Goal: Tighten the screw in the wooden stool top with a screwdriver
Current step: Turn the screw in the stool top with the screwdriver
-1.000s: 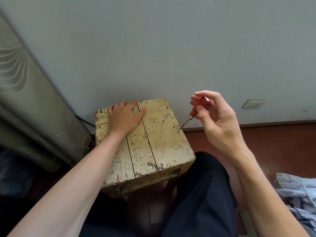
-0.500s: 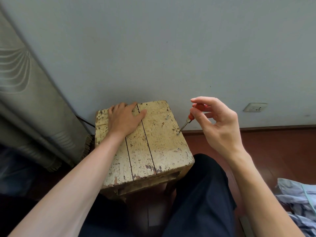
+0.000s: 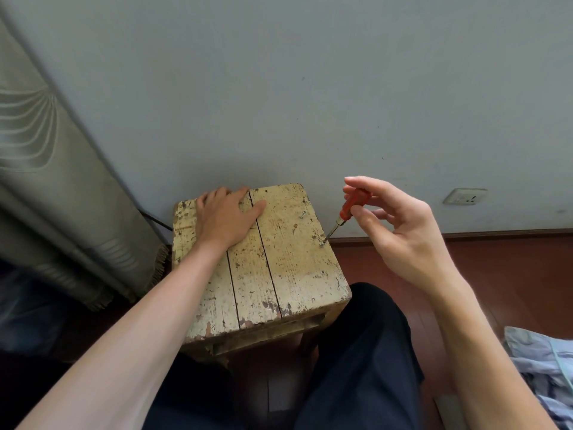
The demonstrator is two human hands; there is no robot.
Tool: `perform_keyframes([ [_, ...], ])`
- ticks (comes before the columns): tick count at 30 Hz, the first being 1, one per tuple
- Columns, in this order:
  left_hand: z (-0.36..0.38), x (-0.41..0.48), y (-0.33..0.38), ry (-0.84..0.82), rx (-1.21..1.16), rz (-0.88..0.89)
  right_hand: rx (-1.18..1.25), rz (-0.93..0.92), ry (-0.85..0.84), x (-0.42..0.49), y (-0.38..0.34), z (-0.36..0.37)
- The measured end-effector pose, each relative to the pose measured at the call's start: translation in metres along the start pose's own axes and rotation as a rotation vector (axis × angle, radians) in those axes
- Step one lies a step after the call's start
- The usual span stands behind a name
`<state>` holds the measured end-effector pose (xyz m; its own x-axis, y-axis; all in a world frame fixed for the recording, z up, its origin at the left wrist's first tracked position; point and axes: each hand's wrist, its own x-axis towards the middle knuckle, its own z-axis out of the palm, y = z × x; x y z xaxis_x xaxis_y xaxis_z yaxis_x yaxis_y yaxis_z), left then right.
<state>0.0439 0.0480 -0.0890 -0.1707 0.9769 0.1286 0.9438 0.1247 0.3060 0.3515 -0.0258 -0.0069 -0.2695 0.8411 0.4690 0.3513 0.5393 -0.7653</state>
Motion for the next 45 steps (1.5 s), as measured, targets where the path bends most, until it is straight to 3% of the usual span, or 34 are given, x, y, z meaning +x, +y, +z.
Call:
perform_keyframes([
  [10,0.0,0.0,0.0,0.005,0.004,0.001,-0.064,-0.032,0.097,0.0,-0.003,0.008],
  [20,0.001,0.001,-0.001,-0.006,0.01,0.002,-0.039,0.012,-0.029,-0.003,-0.006,-0.001],
  [35,0.001,0.0,-0.001,0.001,-0.008,0.002,-0.105,-0.019,0.096,-0.005,0.0,0.007],
  [45,0.002,0.001,-0.002,0.004,0.002,-0.002,-0.102,-0.034,-0.034,-0.003,-0.007,-0.003],
])
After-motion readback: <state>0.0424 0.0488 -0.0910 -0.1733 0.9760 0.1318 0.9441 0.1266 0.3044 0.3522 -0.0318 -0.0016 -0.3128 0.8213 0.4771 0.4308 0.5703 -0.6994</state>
